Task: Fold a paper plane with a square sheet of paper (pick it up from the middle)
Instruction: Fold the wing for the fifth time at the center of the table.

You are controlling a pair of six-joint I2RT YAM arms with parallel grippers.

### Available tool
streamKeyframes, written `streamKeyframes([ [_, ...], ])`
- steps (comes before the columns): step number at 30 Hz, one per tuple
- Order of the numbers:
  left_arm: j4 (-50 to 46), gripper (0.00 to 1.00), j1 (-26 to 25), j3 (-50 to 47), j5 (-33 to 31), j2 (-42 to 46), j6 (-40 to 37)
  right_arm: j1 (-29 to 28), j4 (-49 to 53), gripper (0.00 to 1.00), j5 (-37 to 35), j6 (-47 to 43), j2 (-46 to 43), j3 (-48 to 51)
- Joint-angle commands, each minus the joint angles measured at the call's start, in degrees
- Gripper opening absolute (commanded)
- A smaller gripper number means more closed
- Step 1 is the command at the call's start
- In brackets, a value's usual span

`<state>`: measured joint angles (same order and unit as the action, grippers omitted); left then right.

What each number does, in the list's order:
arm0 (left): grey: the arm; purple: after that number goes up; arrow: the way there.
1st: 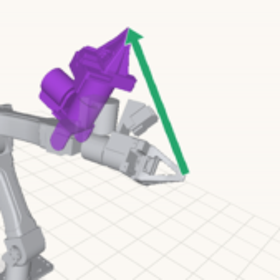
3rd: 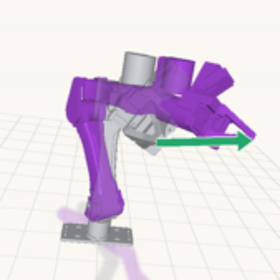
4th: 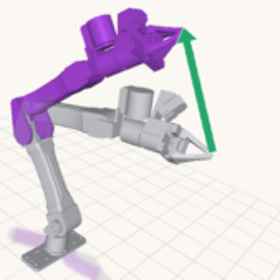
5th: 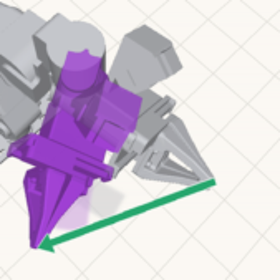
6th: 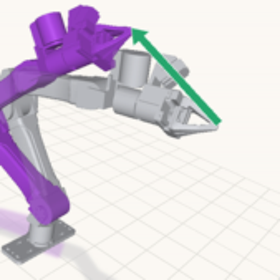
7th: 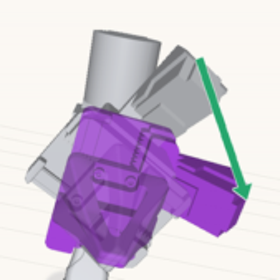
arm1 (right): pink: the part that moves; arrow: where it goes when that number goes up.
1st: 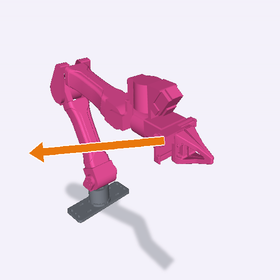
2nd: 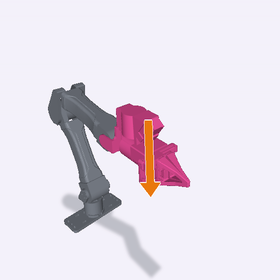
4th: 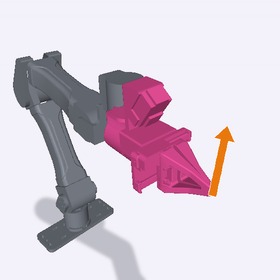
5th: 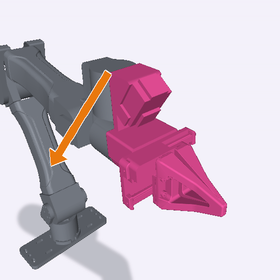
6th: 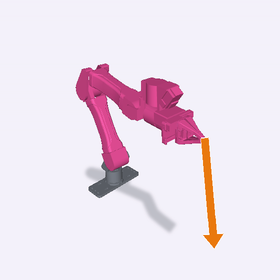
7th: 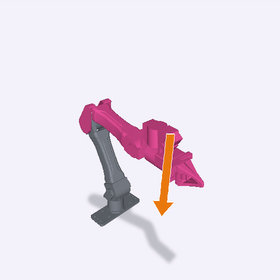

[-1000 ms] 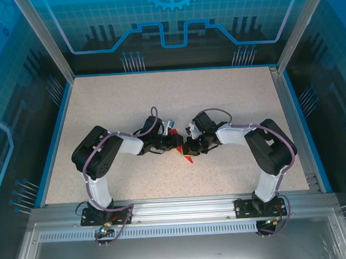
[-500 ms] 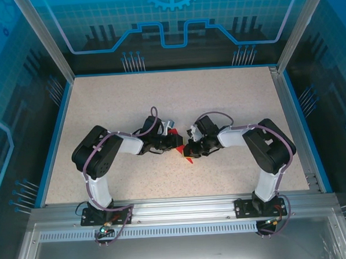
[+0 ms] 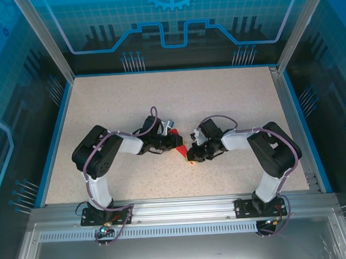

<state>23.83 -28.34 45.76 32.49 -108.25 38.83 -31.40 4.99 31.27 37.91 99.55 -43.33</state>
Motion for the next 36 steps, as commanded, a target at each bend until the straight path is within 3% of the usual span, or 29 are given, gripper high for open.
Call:
streamKeyframes([
  [1, -6.45, 0.33, 0.96, -0.74, -1.43, -2.32, -1.65, 0.35, 4.95, 0.08, -0.92, -0.20, -2.40, 2.80],
  [5, -6.61, 0.33, 0.99, -0.62, -1.21, -2.52, -1.80, 1.27, 5.73, 0.09, -1.50, -0.56, -5.54, 3.66],
  [12, -6.30, 0.32, 0.96, -0.41, -0.93, -2.78, -1.69, 2.13, 4.92, 0.08, -2.84, -0.25, -0.74, 5.99],
  [20, -6.41, 0.32, 0.95, -0.50, -0.71, -2.56, -1.79, 1.96, 3.99, 0.08, -0.27, 1.20, -10.10, 2.40],
  [29, -5.78, 0.33, 0.99, -0.63, -0.41, -2.52, -1.17, 0.03, -3.44, 0.09, 1.52, 6.34, 0.33, -5.27],
  [36, -6.06, 0.33, 0.96, -0.76, -0.19, -2.10, -1.39, -0.29, 0.77, 0.09, -2.11, 4.07, 4.05, -6.56],
])
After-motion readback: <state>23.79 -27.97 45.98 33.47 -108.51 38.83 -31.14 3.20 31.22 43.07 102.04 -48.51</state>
